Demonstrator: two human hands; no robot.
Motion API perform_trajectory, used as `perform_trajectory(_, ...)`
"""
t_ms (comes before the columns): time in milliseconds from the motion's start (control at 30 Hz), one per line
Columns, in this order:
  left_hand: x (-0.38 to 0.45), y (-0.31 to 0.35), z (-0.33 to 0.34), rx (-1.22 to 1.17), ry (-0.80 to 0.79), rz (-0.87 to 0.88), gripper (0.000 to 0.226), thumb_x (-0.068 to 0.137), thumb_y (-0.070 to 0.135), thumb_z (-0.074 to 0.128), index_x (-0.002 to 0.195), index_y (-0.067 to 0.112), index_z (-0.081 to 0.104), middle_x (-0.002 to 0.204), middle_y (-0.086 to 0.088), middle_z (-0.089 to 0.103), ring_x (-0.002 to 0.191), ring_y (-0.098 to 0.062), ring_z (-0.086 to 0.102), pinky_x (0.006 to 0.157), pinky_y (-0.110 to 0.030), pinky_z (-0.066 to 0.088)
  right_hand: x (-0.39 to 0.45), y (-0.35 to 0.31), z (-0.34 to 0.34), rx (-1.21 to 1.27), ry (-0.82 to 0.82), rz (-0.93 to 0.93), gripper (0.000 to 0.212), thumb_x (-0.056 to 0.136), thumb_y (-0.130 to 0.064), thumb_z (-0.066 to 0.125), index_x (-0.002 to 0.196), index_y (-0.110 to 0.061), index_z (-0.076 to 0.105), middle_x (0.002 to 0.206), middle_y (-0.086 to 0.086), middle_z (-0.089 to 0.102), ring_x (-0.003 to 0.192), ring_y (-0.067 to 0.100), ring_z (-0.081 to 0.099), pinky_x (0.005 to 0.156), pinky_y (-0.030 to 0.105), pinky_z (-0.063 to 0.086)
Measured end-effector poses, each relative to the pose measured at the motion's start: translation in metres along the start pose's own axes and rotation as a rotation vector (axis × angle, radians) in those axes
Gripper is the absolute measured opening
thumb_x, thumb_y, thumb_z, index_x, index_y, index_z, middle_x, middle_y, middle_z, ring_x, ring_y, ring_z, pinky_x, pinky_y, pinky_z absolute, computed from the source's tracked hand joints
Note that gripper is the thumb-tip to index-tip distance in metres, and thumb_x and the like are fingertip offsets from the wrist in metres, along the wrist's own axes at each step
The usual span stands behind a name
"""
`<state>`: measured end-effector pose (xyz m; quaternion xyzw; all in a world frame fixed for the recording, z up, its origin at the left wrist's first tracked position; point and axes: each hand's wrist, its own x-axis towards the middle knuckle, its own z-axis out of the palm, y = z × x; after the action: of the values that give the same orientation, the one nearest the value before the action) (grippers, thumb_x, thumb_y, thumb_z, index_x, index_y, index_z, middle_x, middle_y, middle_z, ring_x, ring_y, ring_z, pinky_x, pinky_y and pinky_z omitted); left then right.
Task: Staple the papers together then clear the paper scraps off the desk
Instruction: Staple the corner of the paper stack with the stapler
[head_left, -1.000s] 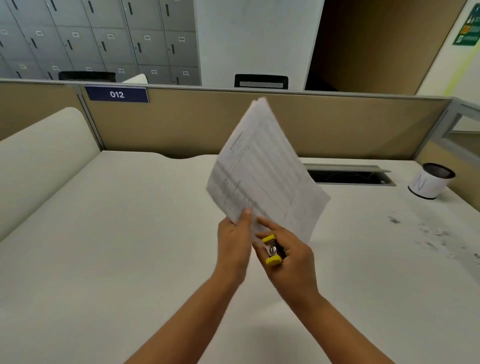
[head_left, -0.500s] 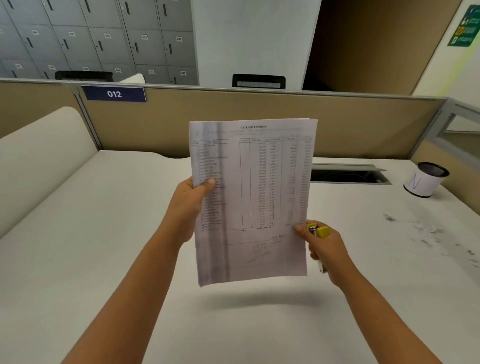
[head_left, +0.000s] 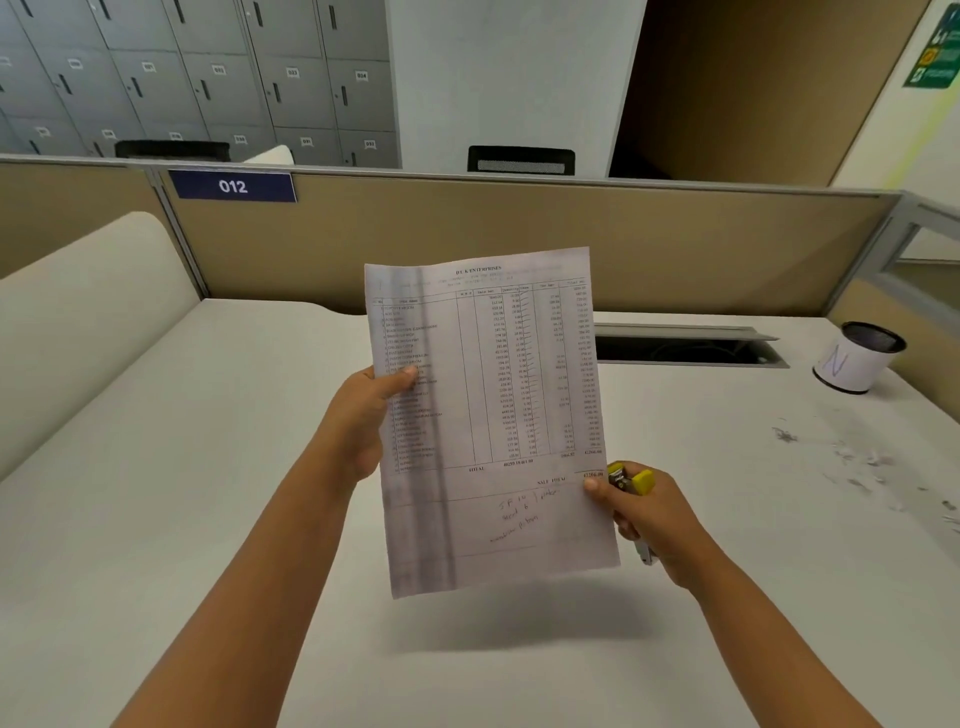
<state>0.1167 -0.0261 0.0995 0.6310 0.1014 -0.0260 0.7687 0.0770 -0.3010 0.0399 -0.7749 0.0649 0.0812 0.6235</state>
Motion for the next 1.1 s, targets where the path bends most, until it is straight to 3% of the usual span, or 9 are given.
perform_trajectory(200, 0.001, -0.014, -0.006, -0.089, -0.066, -0.057, 0.024, 0.092, 0.012, 0.05, 0.114, 0.008, 0.06, 0.105, -0.01, 0.069, 0.093, -0.026, 0.067, 0.071, -0.036, 0.058, -0.002, -0.007, 0.002, 0.017, 0.172, -0.037, 0.015, 0.085, -0.015, 0.064, 0.073, -0.007, 0.06, 0.058, -0.003, 0.056, 0.044, 0.006, 0.043, 0.037, 0.013, 0.035)
perform_trajectory(300, -0.009, -0.035, 0.001, 0.071, -0.064, -0.112, 0.02, 0.092, 0.005, 0.045, 0.107, 0.007, 0.058, 0.097, -0.012, 0.066, 0.075, -0.024, 0.064, 0.06, -0.03, 0.055, 0.001, -0.006, -0.001, 0.019, 0.298, -0.045, 0.016, 0.085, -0.014, 0.064, 0.074, -0.005, 0.059, 0.059, -0.001, 0.054, 0.051, 0.013, 0.043, 0.038, 0.016, 0.034)
perform_trajectory(467, -0.036, -0.08, 0.014, 0.254, -0.118, -0.268, 0.036, 0.087, -0.004, 0.045, 0.12, 0.012, 0.049, 0.113, -0.012, 0.062, 0.092, -0.028, 0.065, 0.061, -0.032, 0.057, 0.008, 0.0, 0.0, 0.018, 0.386, 0.013, 0.021, 0.085, -0.015, 0.065, 0.067, -0.008, 0.055, 0.06, 0.001, 0.054, 0.052, 0.015, 0.044, 0.047, 0.024, 0.035)
perform_trajectory(567, -0.04, -0.093, 0.012, 0.285, -0.088, -0.268, 0.039, 0.089, -0.004, 0.042, 0.122, 0.017, 0.044, 0.118, -0.009, 0.059, 0.091, -0.027, 0.067, 0.057, -0.026, 0.055, 0.012, 0.004, 0.003, 0.019, 0.328, 0.077, 0.017, 0.085, -0.013, 0.065, 0.071, -0.006, 0.057, 0.061, 0.004, 0.054, 0.051, 0.016, 0.042, 0.049, 0.026, 0.036)
perform_trajectory(767, -0.031, -0.109, -0.004, 0.208, 0.068, -0.24, 0.04, 0.091, -0.006, 0.037, 0.128, 0.008, 0.042, 0.12, -0.012, 0.054, 0.1, -0.033, 0.06, 0.058, -0.027, 0.058, 0.02, 0.019, 0.015, -0.084, 0.092, 0.237, 0.01, 0.086, -0.009, 0.06, 0.076, -0.009, 0.062, 0.056, 0.003, 0.053, 0.047, 0.014, 0.04, 0.042, 0.021, 0.033)
perform_trajectory(933, -0.021, -0.113, -0.018, 0.134, 0.141, -0.258, 0.03, 0.093, -0.005, 0.038, 0.119, 0.008, 0.044, 0.118, -0.013, 0.052, 0.102, -0.035, 0.058, 0.054, -0.026, 0.059, 0.039, 0.023, 0.028, -0.188, -0.008, 0.252, 0.007, 0.083, -0.008, 0.059, 0.076, -0.008, 0.056, 0.056, 0.005, 0.046, 0.043, 0.012, 0.037, 0.039, 0.019, 0.03)
perform_trajectory(1100, 0.008, -0.109, -0.026, 0.143, 0.237, -0.152, 0.018, 0.097, 0.01, 0.039, 0.114, 0.01, 0.046, 0.111, -0.016, 0.058, 0.091, -0.035, 0.064, 0.061, -0.032, 0.059, 0.081, 0.01, 0.04, -0.191, 0.037, 0.211, 0.032, 0.081, -0.004, 0.056, 0.057, -0.016, 0.038, 0.054, 0.004, 0.039, 0.044, 0.014, 0.031, 0.043, 0.021, 0.026)
